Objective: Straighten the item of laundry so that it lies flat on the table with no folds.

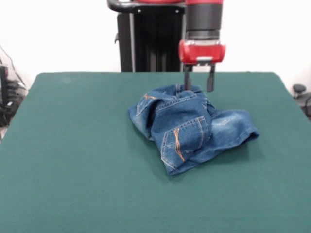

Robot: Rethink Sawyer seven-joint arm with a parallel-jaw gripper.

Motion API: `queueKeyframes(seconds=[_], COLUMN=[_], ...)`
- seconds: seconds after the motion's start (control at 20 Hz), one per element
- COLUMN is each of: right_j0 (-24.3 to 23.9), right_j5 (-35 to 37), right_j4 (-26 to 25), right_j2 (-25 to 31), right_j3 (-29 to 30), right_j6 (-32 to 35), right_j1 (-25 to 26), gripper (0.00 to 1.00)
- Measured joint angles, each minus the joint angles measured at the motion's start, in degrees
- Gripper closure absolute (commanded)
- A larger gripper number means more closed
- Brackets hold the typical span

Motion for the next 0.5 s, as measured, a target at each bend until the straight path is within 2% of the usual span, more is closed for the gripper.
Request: queueKeyframes(seconds=[0.25, 0.5], right_j0=[-2.9, -2.4], right_j5=[0.0, -2.2], right_j4=[-2.4, -2.6], right_j2=[0.2, 0.2], right_j3=[-0.6, -1.8], right_j6=[0.0, 0.0], right_j1=[2.2, 5.0], gripper=[0.00, 0.00])
